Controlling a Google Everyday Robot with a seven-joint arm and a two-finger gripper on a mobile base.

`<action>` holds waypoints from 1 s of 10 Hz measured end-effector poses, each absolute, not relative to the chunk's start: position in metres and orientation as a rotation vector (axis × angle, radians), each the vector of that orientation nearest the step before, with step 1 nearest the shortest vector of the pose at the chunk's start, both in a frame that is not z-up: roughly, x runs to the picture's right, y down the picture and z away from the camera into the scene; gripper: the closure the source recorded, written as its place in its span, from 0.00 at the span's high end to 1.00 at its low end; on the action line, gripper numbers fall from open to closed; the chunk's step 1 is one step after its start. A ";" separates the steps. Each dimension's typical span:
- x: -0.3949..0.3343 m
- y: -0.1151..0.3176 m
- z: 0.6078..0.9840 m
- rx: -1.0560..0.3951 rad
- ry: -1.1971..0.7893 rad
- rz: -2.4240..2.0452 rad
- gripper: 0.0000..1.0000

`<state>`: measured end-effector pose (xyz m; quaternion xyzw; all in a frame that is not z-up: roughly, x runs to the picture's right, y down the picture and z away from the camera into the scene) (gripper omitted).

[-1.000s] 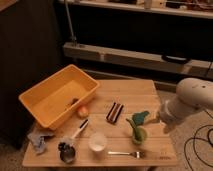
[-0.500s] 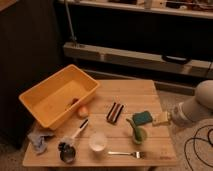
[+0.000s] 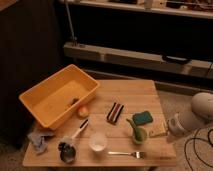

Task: Place fork in paper cup

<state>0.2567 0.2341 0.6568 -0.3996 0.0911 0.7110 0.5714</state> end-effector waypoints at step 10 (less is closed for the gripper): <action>0.257 0.269 0.654 -1.215 -0.026 1.700 0.65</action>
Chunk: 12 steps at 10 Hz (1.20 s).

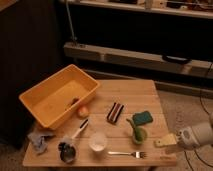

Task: Place fork in paper cup

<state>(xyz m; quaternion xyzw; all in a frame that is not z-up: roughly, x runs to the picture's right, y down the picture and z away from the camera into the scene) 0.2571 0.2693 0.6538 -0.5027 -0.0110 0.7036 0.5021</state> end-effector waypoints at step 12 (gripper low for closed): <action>0.234 0.289 0.693 -1.180 -0.004 1.753 0.65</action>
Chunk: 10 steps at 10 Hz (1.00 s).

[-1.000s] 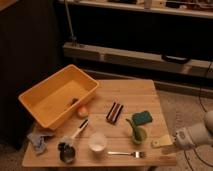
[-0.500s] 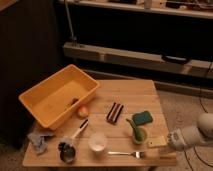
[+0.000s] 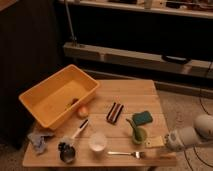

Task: Place fork in paper cup

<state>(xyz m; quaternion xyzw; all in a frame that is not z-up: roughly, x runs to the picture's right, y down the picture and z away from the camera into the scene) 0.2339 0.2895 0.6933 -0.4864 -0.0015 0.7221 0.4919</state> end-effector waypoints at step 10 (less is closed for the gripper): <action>0.203 0.313 0.701 -1.245 -0.013 1.683 0.65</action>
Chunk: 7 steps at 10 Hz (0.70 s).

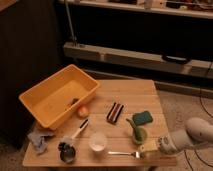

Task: Place fork in paper cup

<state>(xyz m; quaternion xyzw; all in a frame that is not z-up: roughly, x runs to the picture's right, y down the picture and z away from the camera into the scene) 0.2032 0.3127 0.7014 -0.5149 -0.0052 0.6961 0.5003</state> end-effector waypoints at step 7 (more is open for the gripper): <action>0.188 0.313 0.716 -1.248 0.008 1.671 0.65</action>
